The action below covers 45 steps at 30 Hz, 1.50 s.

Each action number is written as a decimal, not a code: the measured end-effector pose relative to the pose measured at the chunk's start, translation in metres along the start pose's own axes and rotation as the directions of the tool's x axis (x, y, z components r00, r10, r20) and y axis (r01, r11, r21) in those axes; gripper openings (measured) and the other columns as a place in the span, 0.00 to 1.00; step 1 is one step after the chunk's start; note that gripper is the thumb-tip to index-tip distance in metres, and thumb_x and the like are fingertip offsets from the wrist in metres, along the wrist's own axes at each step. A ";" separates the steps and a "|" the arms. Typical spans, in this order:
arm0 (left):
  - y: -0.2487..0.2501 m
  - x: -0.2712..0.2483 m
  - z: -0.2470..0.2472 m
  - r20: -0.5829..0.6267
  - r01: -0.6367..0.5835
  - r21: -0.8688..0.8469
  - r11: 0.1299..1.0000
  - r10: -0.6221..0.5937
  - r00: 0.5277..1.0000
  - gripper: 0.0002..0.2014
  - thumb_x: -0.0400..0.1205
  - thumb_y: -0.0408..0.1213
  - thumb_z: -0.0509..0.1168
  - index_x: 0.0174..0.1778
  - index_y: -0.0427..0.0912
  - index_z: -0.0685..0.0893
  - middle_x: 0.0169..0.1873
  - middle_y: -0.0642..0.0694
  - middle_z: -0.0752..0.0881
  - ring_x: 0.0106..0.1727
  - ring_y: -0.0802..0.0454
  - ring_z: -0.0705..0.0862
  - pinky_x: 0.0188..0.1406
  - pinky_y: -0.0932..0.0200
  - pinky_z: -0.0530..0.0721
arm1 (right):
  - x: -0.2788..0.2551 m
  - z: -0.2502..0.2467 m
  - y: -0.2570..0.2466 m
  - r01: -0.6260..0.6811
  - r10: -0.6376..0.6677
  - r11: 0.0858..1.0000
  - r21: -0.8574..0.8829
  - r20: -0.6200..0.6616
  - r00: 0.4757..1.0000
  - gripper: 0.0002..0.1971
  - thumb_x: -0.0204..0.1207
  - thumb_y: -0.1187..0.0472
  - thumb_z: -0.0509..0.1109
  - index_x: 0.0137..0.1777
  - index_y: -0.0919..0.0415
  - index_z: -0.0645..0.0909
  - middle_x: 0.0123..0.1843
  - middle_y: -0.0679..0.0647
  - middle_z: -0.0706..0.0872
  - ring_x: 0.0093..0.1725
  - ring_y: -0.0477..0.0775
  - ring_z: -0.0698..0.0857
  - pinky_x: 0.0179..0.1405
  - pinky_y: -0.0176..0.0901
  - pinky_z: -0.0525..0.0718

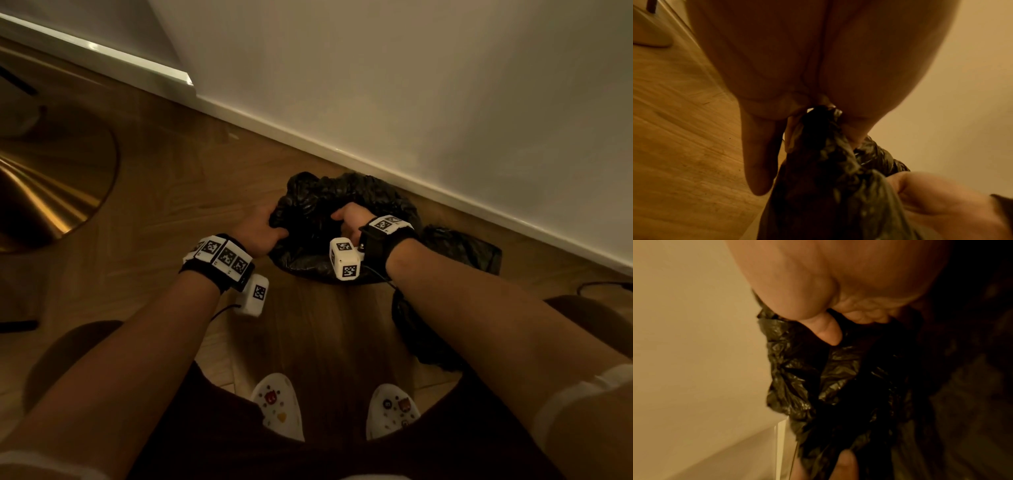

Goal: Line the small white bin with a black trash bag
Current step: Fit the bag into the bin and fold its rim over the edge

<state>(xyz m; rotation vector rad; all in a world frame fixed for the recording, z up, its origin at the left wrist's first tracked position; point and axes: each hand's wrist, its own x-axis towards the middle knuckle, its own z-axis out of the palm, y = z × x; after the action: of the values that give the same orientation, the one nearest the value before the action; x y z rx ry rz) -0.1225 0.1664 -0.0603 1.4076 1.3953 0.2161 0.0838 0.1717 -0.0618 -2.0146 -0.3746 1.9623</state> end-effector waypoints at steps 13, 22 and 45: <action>0.034 0.025 0.011 -0.052 -0.289 0.516 0.807 0.366 0.929 0.26 0.85 0.36 0.62 0.80 0.46 0.69 0.76 0.42 0.75 0.76 0.43 0.73 0.72 0.56 0.68 | -0.009 -0.002 0.000 -0.013 0.035 0.996 -0.083 0.269 0.963 0.25 0.84 0.61 0.60 0.78 0.70 0.68 0.81 0.67 0.69 0.80 0.69 0.67 0.71 0.59 0.71; 0.027 0.036 0.008 -0.044 -0.193 0.453 0.871 0.238 0.970 0.20 0.88 0.32 0.55 0.77 0.44 0.74 0.74 0.44 0.78 0.75 0.45 0.75 0.67 0.63 0.66 | 0.089 -0.010 0.006 0.112 -0.086 0.943 -0.314 0.094 0.992 0.14 0.70 0.56 0.69 0.53 0.62 0.83 0.63 0.61 0.87 0.66 0.68 0.84 0.71 0.69 0.78; 0.028 0.019 -0.001 -0.082 -0.162 0.257 0.953 0.189 0.979 0.22 0.87 0.35 0.58 0.78 0.54 0.73 0.73 0.50 0.78 0.73 0.52 0.75 0.73 0.55 0.74 | -0.023 -0.020 -0.019 0.048 -0.002 0.975 -0.217 0.206 0.979 0.31 0.83 0.53 0.63 0.81 0.71 0.65 0.80 0.67 0.71 0.78 0.70 0.72 0.71 0.57 0.74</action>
<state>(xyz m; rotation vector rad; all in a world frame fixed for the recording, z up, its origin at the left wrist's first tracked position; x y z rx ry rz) -0.1010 0.1898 -0.0483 1.7544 1.4208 0.2392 0.1039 0.1795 -0.0332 -1.9250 -0.6913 2.2047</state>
